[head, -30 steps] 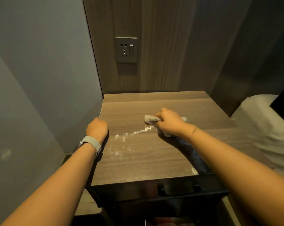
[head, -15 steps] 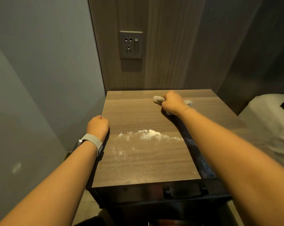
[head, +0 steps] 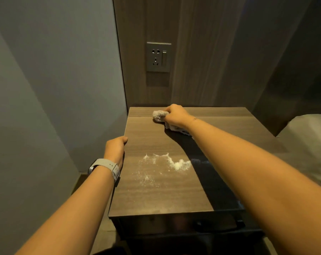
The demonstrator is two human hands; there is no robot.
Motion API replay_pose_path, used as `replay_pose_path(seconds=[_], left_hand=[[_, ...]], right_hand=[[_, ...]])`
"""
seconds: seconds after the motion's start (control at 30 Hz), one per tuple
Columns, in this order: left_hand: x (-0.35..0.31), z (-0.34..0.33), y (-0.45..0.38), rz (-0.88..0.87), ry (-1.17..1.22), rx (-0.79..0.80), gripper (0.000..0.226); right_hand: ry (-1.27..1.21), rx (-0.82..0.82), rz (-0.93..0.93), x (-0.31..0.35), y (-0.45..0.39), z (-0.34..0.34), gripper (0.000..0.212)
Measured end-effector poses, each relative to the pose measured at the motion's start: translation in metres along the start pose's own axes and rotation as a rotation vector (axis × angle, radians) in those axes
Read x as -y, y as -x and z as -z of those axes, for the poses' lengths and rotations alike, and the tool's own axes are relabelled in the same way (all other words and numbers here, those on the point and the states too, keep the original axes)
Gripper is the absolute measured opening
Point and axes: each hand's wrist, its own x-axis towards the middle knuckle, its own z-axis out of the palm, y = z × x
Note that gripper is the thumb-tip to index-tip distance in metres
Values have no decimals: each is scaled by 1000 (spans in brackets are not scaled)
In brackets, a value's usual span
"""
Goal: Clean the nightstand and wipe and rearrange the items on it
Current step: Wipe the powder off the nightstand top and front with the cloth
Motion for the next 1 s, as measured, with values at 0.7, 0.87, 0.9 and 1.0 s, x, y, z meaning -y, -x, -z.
replay_pose_path(seconds=[0.7,0.87,0.9,1.0], left_hand=[[1,9,4,109,61,61,52],[2,27,38,109,129,333,25],[8,33,46,94,125,341,26],[25,51,69,50,74,275,27]], right_hand=[[245,-17,205,54,9,-57,23],[250,99,433,54,77,-61,22],[216,186,451,54,89,-55,22],[37,372,399,60,101,-35,15]])
